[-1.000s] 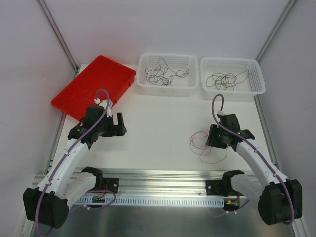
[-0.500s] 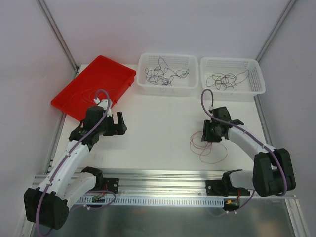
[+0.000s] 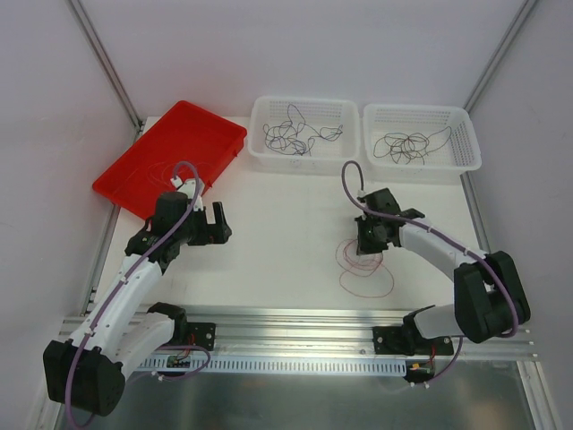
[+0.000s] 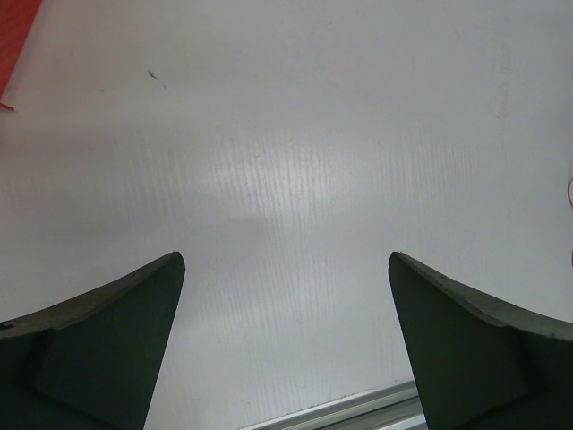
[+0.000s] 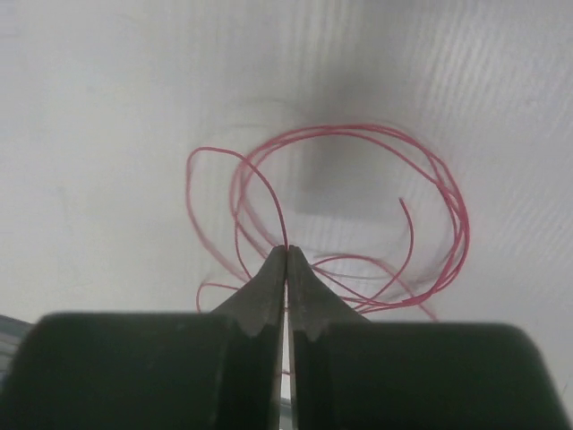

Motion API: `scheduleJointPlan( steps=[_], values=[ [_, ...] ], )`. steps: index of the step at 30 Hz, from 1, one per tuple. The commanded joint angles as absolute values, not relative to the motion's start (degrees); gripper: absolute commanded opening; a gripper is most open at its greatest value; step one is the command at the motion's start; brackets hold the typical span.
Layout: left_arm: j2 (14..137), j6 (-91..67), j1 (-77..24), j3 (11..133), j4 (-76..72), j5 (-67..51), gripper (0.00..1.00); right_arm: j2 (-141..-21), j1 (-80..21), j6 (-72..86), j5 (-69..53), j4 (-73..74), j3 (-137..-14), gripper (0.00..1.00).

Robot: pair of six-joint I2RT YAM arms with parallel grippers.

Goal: Untangle the cables

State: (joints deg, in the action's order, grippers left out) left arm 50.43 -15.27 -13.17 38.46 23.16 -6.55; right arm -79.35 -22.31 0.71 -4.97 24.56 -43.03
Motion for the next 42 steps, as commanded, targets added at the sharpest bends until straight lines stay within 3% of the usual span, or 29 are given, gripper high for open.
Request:
scheduleJointPlan(
  steps=[1,17,24,34,42],
  values=[
    [50.45,-15.21,-13.36,39.29,21.71,-8.44,0.99,-75.24,-25.48,0.35,-4.31,27.15,-49.47,0.01],
    [50.10,-15.21,-13.36,39.11,21.71,-8.70,0.99,-73.04,-37.17,-4.66,-4.57,40.43,-95.18,0.01],
    [49.83,-14.85,-13.36,39.29,21.45,-10.54,0.99,-70.22,-38.14,-0.80,-6.50,34.72,-89.13,0.01],
    [46.76,-20.91,-16.17,36.83,15.47,-25.75,0.98,-70.13,-40.34,11.69,-6.24,28.13,-72.44,0.01],
    [45.26,-24.17,-23.37,41.48,13.97,-27.07,0.97,-73.65,-44.82,10.02,-9.05,26.81,-71.63,0.01]
  ],
)
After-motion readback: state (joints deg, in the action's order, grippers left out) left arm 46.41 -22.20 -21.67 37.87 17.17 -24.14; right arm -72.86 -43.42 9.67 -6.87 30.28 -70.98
